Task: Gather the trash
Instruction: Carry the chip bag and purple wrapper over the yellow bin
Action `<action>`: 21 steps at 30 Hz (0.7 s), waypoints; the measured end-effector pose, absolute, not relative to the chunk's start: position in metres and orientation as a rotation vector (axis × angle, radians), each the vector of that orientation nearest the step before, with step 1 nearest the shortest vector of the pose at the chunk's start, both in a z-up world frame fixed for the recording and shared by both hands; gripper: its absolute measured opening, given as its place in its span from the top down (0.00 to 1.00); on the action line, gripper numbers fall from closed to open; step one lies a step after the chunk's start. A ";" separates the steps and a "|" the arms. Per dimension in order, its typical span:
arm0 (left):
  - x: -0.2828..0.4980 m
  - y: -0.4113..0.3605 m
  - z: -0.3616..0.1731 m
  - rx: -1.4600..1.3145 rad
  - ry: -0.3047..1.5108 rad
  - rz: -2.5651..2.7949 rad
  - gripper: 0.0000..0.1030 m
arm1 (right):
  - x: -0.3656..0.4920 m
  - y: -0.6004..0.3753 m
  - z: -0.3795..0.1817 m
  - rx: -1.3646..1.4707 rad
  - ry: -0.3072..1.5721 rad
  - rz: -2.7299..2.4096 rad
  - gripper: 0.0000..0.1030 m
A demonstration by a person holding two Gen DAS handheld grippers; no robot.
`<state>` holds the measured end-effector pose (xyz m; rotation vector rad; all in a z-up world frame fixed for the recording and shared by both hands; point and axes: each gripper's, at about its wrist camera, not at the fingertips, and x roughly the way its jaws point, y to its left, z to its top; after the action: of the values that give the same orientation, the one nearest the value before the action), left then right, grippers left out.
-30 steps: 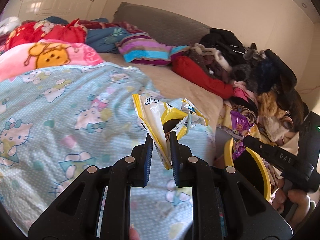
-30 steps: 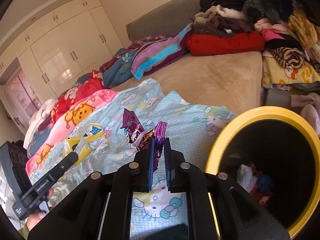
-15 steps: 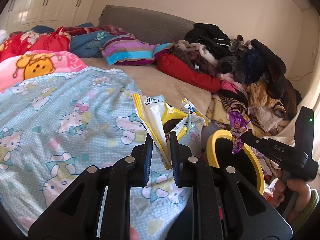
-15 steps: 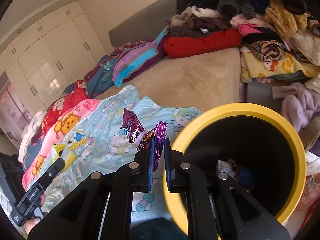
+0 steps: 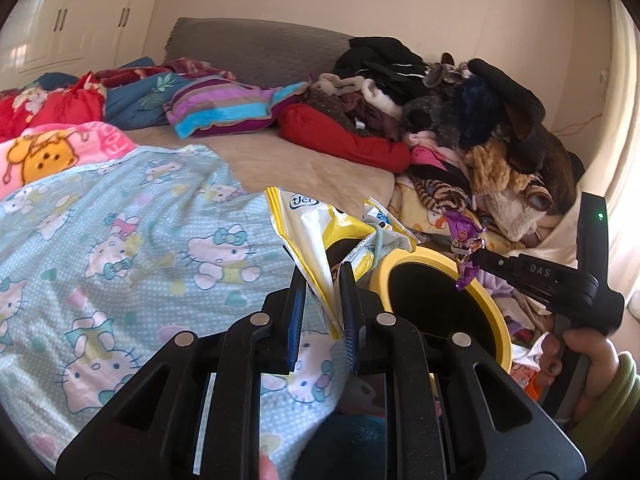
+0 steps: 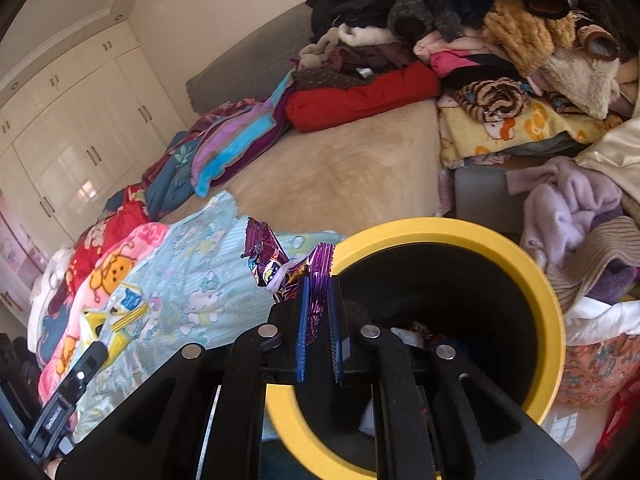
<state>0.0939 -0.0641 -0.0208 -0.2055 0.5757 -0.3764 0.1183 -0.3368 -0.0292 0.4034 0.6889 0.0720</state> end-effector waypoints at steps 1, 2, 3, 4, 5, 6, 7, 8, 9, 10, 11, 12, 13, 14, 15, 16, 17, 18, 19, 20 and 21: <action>0.094 -0.066 -0.020 -0.200 0.575 -0.382 0.88 | 0.118 -0.341 -0.029 0.412 0.690 0.066 0.91; 0.093 -0.071 -0.020 -0.192 0.574 -0.389 0.88 | 0.117 -0.346 -0.030 0.420 0.690 0.059 0.91; 0.092 -0.075 -0.019 -0.185 0.574 -0.398 0.88 | 0.116 -0.351 -0.030 0.431 0.689 0.050 0.91; 0.091 -0.081 -0.018 -0.175 0.574 -0.406 0.88 | 0.115 -0.356 -0.030 0.442 0.688 0.041 0.91; 0.090 -0.084 -0.018 -0.166 0.574 -0.414 0.88 | 0.114 -0.362 -0.031 0.454 0.686 0.032 0.91; 0.089 -0.088 -0.018 -0.160 0.574 -0.420 0.88 | 0.113 -0.367 -0.032 0.464 0.685 0.025 0.91; 0.089 -0.093 -0.017 -0.152 0.573 -0.430 0.88 | 0.113 -0.372 -0.032 0.472 0.683 0.017 0.91; 0.088 -0.096 -0.017 -0.146 0.573 -0.435 0.88 | 0.112 -0.376 -0.033 0.479 0.682 0.010 0.91; 0.088 -0.101 -0.017 -0.137 0.572 -0.443 0.88 | 0.111 -0.381 -0.034 0.489 0.681 0.002 0.91; 0.087 -0.105 -0.017 -0.128 0.573 -0.452 0.88 | 0.110 -0.385 -0.035 0.495 0.682 -0.005 0.91; 0.087 -0.108 -0.017 -0.122 0.573 -0.457 0.88 | 0.109 -0.389 -0.036 0.497 0.683 -0.014 0.91; 0.086 -0.113 -0.017 -0.114 0.573 -0.465 0.88 | 0.108 -0.394 -0.037 0.490 0.685 -0.029 0.91; 0.086 -0.116 -0.017 -0.107 0.573 -0.470 0.88 | 0.108 -0.396 -0.038 0.483 0.687 -0.039 0.91; 0.086 -0.121 -0.017 -0.099 0.574 -0.476 0.88 | 0.107 -0.399 -0.039 0.477 0.689 -0.047 0.91; 0.085 -0.126 -0.018 -0.088 0.576 -0.485 0.88 | 0.107 -0.402 -0.040 0.479 0.691 -0.052 0.91; 0.085 -0.129 -0.018 -0.083 0.577 -0.488 0.88 | 0.107 -0.406 -0.042 0.488 0.694 -0.053 0.91; 0.085 -0.135 -0.019 -0.071 0.581 -0.496 0.88 | 0.106 -0.408 -0.044 0.495 0.696 -0.053 0.91; 0.086 -0.138 -0.020 -0.065 0.583 -0.501 0.88 | 0.106 -0.412 -0.046 0.501 0.699 -0.057 0.91; 0.086 -0.141 -0.021 -0.059 0.585 -0.505 0.88 | 0.106 -0.414 -0.047 0.503 0.702 -0.061 0.91; 0.086 -0.146 -0.022 -0.048 0.588 -0.513 0.88 | 0.105 -0.415 -0.049 0.503 0.704 -0.064 0.91; 0.087 -0.149 -0.022 -0.041 0.590 -0.517 0.88 | 0.105 -0.417 -0.051 0.502 0.708 -0.067 0.91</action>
<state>0.0871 -0.1493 -0.0222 -0.0405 0.5896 -0.5169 0.1050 -0.4171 -0.0505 0.5023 0.7077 -0.0666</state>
